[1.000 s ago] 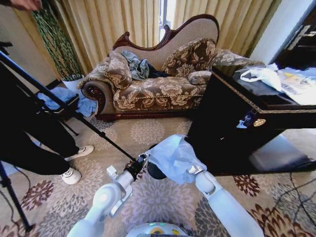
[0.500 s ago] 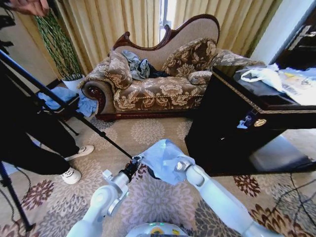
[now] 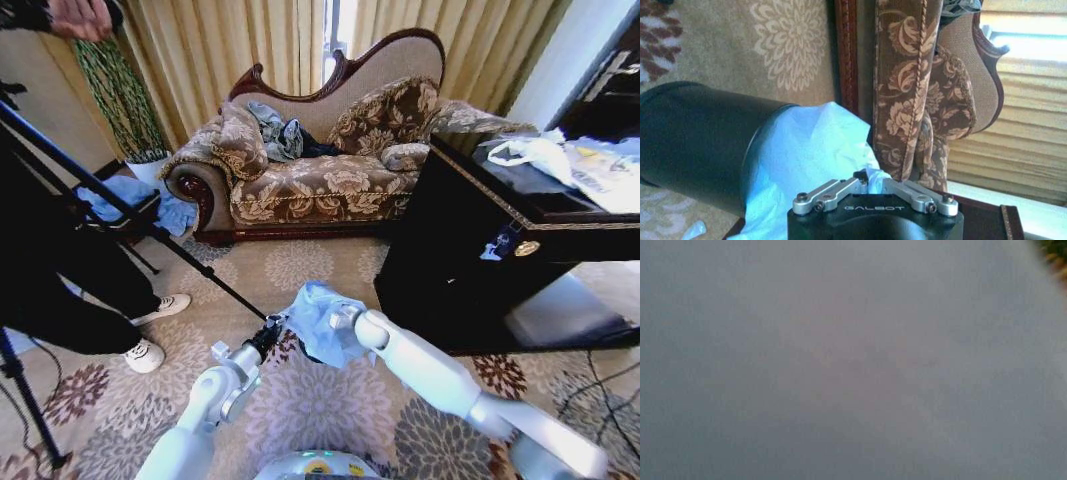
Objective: Place a garbage bag over the trash bin.
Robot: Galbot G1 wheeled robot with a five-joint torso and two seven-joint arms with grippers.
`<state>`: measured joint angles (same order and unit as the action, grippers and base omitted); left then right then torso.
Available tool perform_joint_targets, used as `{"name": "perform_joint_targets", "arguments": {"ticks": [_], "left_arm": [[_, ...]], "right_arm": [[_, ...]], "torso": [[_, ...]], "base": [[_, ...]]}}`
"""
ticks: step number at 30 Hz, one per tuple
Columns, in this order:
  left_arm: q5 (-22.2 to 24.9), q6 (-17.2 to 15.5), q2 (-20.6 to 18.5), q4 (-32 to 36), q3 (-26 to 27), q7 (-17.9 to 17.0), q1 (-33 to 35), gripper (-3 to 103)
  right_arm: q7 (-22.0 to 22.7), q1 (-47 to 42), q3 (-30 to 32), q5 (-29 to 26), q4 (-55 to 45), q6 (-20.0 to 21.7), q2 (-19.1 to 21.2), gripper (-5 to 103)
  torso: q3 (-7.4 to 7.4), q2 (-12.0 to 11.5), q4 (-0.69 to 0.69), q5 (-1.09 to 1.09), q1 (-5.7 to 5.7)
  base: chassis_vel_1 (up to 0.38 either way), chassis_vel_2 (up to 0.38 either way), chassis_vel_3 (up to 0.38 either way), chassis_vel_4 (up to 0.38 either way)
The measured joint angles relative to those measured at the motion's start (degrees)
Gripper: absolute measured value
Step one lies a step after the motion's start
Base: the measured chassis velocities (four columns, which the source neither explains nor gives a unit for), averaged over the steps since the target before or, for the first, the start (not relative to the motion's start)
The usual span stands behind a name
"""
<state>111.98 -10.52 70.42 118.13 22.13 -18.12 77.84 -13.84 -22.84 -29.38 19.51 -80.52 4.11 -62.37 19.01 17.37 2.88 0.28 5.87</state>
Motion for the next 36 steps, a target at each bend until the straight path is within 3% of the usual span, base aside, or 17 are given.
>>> {"name": "perform_joint_targets", "arguments": {"ticks": [12, 15, 20, 28, 36], "left_arm": [[1.2, -0.1, 1.2, -1.2, 0.1, 0.1, -1.6, 0], [1.2, 0.0, 2.0, -2.4, 0.0, 0.3, -2.0, 0], [1.5, -0.1, 2.8, -2.3, -0.8, 0.3, -2.2, 0], [2.2, -0.3, 5.1, -2.0, -2.2, 0.4, -2.6, 0], [3.6, -2.4, 9.3, -5.7, -1.9, 4.7, -4.2, 0]], "right_arm": [[-11.1, 6.7, -3.4, 3.9, 1.9, 1.3, 0.8, 0], [-15.6, 7.2, -3.4, 6.6, 2.4, 0.5, 1.2, 0], [-18.4, 7.3, -3.2, 7.9, 2.2, -0.6, 3.1, 0], [-18.0, 3.7, -1.4, 9.0, 1.4, -0.6, 4.4, 0], [-18.9, 2.6, 0.5, 13.2, 2.5, -2.5, 3.2, 0]], "torso": [[0.0, 0.0, 0.01, 0.0, 0.0], [0.0, 0.0, 0.0, -0.01, 0.0], [0.0, 0.0, 0.0, -0.02, -0.01], [-0.01, 0.0, 0.01, -0.02, -0.01], [-0.01, 0.0, 0.0, 0.0, -0.01]], "base": [[0.0, 0.0, 0.0, 0.0], [0.0, 0.0, 0.0, 0.0], [0.0, 0.0, 0.0, 0.0], [0.0, 0.0, 0.0, 0.0], [0.0, 0.0, 0.0, 0.0]]}}
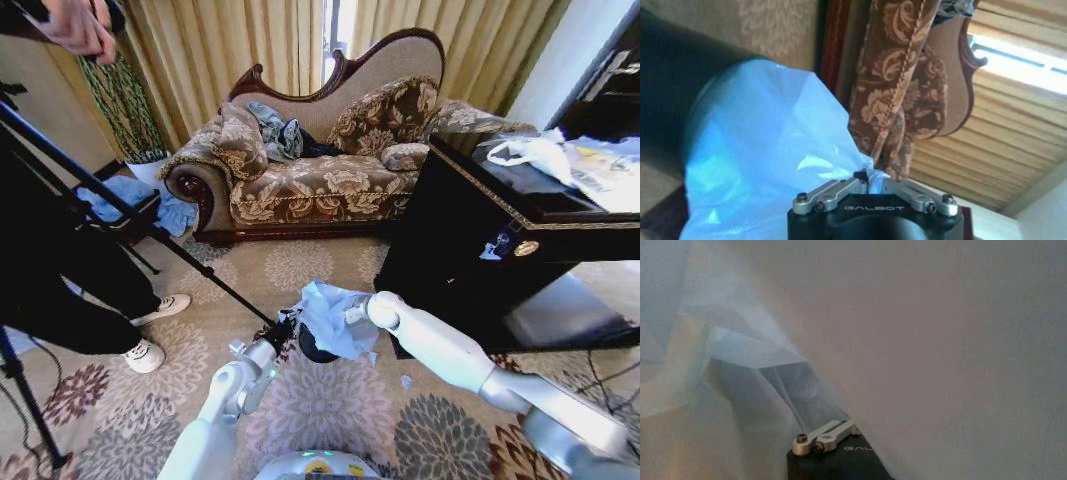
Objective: Place a garbage bag over the trash bin.
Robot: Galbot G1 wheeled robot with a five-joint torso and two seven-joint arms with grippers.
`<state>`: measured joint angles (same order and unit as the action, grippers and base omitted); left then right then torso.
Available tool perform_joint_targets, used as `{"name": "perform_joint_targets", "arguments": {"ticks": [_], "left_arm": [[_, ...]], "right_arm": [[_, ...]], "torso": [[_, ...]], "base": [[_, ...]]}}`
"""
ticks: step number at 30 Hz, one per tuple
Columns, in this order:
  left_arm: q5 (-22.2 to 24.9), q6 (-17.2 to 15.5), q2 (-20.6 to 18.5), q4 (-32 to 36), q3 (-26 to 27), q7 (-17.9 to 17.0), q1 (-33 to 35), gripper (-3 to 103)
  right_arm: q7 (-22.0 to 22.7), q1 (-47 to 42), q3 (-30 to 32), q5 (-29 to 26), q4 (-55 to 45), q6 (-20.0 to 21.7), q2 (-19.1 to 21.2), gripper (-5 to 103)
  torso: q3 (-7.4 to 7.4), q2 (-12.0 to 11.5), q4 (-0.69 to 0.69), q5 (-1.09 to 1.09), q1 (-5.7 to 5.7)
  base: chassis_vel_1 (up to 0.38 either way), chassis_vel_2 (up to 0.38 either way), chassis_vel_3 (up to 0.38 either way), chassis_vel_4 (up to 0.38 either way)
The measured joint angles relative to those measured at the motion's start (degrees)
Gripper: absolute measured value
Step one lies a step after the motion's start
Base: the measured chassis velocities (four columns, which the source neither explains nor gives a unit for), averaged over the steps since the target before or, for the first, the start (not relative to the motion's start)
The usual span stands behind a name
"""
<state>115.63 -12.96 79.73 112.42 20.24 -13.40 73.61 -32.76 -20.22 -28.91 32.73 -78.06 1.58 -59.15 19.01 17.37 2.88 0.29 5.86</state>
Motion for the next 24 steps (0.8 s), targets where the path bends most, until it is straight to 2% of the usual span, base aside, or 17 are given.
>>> {"name": "perform_joint_targets", "arguments": {"ticks": [2, 10, 18, 24], "left_arm": [[0.0, -0.5, 1.3, -3.7, 0.4, 1.5, -2.3, 0], [0.4, -0.3, 3.3, -13.2, 3.5, 1.9, -8.8, 0], [0.5, 0.3, 3.9, -13.5, 6.2, 0.3, -8.5, 0], [0.3, 0.2, 2.4, -10.6, 5.0, 0.4, -6.3, 0]], "right_arm": [[-1.0, 0.5, 0.0, 0.4, 0.1, -0.4, 0.1, 0], [-3.6, 0.5, -0.1, 1.3, -1.4, -1.0, 0.9, 0], [-5.0, 1.4, 0.0, 2.9, -0.5, -2.3, -0.4, 0], [-5.8, 0.9, 0.8, 7.6, 3.4, -4.3, -4.5, 0]], "torso": [[0.0, 0.0, 0.01, 0.0, 0.0], [0.0, 0.0, 0.01, -0.01, 0.0], [0.0, 0.0, 0.0, 0.0, 0.01], [0.0, 0.0, 0.0, -0.02, 0.01]], "base": [[0.0, 0.0, 0.0, 0.0], [0.0, 0.0, 0.0, 0.0], [0.0, 0.0, 0.0, 0.0], [0.0, 0.0, 0.0, 0.0]]}}
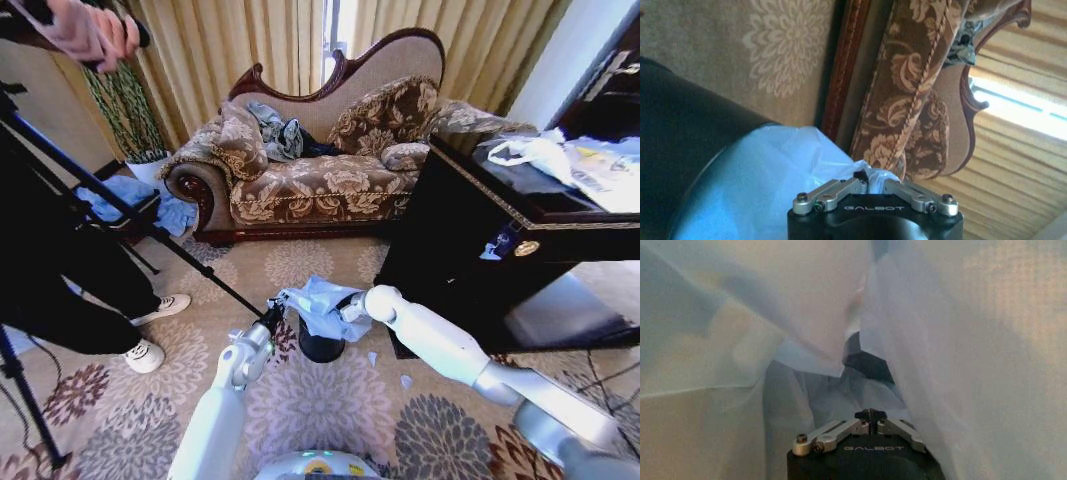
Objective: Place a garbage bag over the trash bin.
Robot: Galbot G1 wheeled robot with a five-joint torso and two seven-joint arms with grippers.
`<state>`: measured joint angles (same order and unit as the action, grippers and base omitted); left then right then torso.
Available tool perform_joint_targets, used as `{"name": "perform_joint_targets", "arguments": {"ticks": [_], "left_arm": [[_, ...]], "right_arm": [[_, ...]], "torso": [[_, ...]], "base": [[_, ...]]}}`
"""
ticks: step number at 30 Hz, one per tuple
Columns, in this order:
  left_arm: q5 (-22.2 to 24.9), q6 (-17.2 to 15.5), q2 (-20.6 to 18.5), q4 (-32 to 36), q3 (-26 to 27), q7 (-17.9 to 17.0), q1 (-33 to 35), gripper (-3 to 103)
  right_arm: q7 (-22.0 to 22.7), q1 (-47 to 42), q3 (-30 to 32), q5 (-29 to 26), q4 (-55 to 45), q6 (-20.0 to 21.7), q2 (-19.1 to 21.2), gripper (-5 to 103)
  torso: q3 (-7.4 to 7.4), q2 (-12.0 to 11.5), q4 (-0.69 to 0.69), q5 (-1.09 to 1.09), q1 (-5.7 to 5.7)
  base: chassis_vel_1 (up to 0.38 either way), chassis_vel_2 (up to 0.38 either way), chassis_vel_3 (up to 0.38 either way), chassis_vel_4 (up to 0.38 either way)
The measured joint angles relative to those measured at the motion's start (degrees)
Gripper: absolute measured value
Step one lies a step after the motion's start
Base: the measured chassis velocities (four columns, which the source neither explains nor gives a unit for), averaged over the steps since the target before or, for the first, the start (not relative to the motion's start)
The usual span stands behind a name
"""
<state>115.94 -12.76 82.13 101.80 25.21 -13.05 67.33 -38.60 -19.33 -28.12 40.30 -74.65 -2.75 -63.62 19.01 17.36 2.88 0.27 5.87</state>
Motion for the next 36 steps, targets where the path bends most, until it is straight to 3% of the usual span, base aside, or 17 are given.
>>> {"name": "perform_joint_targets", "arguments": {"ticks": [8, 16, 27, 36], "left_arm": [[-0.2, -0.1, -0.2, 1.2, -1.2, 0.3, -0.1, 0], [0.5, -0.1, 0.4, 1.7, -1.1, 0.3, 0.2, 0], [0.5, -0.1, 3.1, -0.1, -0.5, 1.1, -0.3, 0], [1.2, 0.0, 4.8, -1.8, 1.0, 1.4, -0.1, 0]], "right_arm": [[-2.3, 1.7, -0.4, 6.1, 5.0, -1.8, -4.7, 0], [-6.1, 4.6, -3.3, 8.6, 5.8, -2.3, -4.9, 0], [-10.0, 8.5, -10.0, 14.1, 7.4, -6.7, -4.8, 0], [-14.4, 12.0, -15.9, 13.9, 7.7, -8.3, -5.7, 0]], "torso": [[0.0, 0.0, 0.0, 0.01, 0.0], [0.0, 0.0, 0.01, 0.01, 0.0], [0.0, 0.0, 0.01, 0.01, 0.0], [0.0, 0.0, 0.01, 0.02, 0.0]], "base": [[0.0, 0.0, 0.0, 0.0], [0.0, 0.0, 0.0, 0.0], [0.0, 0.0, 0.0, 0.0], [0.0, 0.0, 0.0, 0.0]]}}
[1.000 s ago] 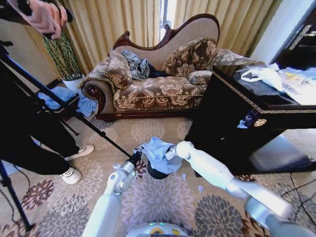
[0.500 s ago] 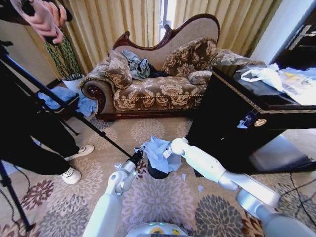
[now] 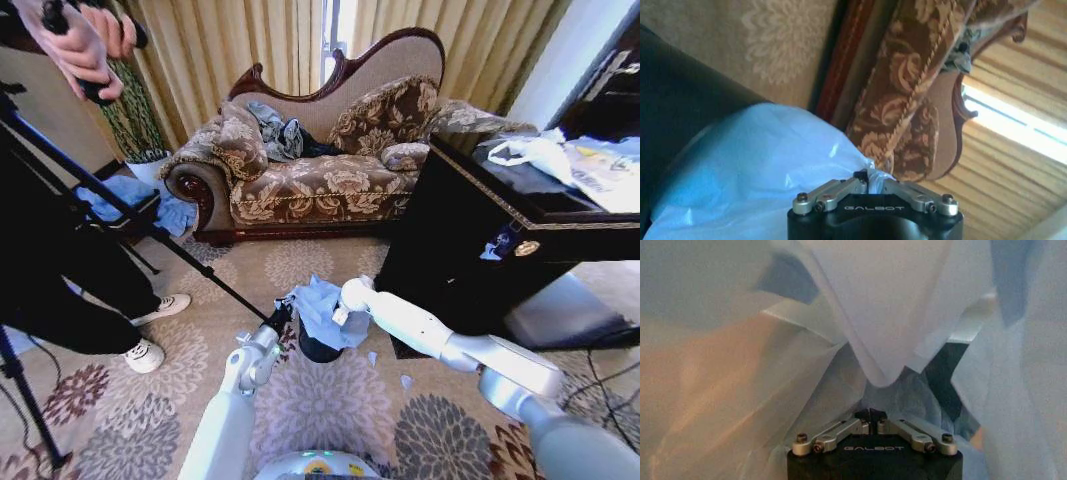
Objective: Place a garbage bag over the trash bin.
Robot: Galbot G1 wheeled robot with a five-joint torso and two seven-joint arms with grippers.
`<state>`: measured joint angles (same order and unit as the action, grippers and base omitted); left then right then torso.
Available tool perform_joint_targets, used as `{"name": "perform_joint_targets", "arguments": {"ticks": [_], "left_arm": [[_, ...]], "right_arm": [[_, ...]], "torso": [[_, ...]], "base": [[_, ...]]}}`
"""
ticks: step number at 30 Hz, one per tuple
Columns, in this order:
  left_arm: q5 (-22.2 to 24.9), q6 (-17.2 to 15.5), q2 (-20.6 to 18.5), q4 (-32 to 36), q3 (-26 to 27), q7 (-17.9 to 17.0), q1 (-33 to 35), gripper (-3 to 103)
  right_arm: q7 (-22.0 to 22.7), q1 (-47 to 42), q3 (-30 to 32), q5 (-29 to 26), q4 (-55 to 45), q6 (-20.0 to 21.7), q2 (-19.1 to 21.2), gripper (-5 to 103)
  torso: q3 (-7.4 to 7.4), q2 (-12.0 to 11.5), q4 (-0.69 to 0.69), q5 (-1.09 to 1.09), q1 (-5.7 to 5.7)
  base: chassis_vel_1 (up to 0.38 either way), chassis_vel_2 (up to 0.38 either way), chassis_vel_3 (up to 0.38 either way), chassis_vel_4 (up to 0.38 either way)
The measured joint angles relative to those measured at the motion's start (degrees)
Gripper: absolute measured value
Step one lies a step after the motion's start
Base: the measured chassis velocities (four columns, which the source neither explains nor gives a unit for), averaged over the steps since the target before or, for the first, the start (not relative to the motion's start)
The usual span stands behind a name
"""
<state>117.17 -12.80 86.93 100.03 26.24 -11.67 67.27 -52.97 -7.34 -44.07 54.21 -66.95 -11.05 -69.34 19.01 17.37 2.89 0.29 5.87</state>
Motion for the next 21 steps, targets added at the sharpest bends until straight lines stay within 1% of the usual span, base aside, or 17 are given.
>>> {"name": "perform_joint_targets", "arguments": {"ticks": [3, 5, 8, 9, 11, 14, 17, 19, 20, 21], "left_arm": [[0.1, 0.0, 0.0, -0.7, 0.5, 0.0, -0.1, 0], [0.7, 0.0, -0.4, -2.1, 1.3, 0.2, -0.3, 0], [1.0, -0.1, -0.8, -2.7, 1.7, 0.3, -0.4, 0], [1.4, -0.1, -1.0, -3.1, 2.1, 0.3, -0.7, 0], [1.8, -0.2, -1.1, -3.2, 2.5, 0.3, -1.0, 0], [2.3, -0.2, -1.1, -3.1, 2.6, 0.3, -1.2, 0], [2.5, -0.3, -1.2, -2.7, 2.3, 0.2, -1.4, 0], [2.5, -0.4, -1.2, -2.6, 1.8, 0.0, -1.9, 0], [2.5, -0.4, -1.2, -2.5, 1.4, -0.2, -2.4, 0], [2.5, -0.4, -1.2, -2.5, 1.4, -0.2, -2.4, 0]], "right_arm": [[-0.6, 0.3, -0.5, 0.3, 0.7, -0.5, -0.7, 0], [-1.7, 0.3, -0.7, 1.4, 2.5, -1.8, -2.5, 0], [-2.0, 0.3, -0.8, 1.9, 3.6, -2.4, -3.5, 0], [-2.2, 0.0, -0.7, 2.5, 4.9, -2.8, -4.4, 0], [-2.2, -0.4, 0.1, 4.1, 7.1, -3.7, -5.9, 0], [-2.4, -0.6, 1.3, 5.4, 8.5, -4.5, -6.9, 0], [-3.4, 0.1, 1.0, 5.4, 8.0, -4.8, -6.4, 0], [-4.6, 0.7, 0.5, 5.1, 6.8, -4.8, -5.3, 0], [-5.5, 0.9, 0.2, 4.5, 5.9, -4.8, -4.1, 0], [-5.5, 0.9, 0.2, 4.5, 5.9, -4.8, -4.1, 0]], "torso": [[0.0, 0.0, 0.0, 0.0, 0.0], [0.0, 0.0, -0.01, 0.0, 0.0], [0.0, 0.0, -0.02, 0.0, 0.0], [0.0, 0.0, -0.01, 0.01, 0.0], [0.0, 0.0, -0.02, -0.02, 0.0], [0.0, 0.0, -0.01, -0.01, 0.01], [0.0, 0.0, -0.02, -0.02, 0.0], [0.0, 0.0, -0.01, 0.0, 0.0], [0.0, 0.0, 0.0, 0.0, 0.0], [0.0, 0.0, 0.0, 0.0, 0.0]], "base": [[0.0, 0.0, 0.0, 0.0], [0.0, 0.0, 0.0, 0.0], [0.0, 0.0, 0.0, 0.0], [0.0, 0.0, 0.0, 0.0], [0.0, 0.0, 0.0, 0.0], [0.0, 0.0, 0.0, 0.0], [0.0, 0.0, 0.0, 0.0], [0.0, 0.0, 0.0, 0.0], [0.0, 0.0, 0.0, 0.0], [0.0, 0.0, 0.0, 0.0]]}}
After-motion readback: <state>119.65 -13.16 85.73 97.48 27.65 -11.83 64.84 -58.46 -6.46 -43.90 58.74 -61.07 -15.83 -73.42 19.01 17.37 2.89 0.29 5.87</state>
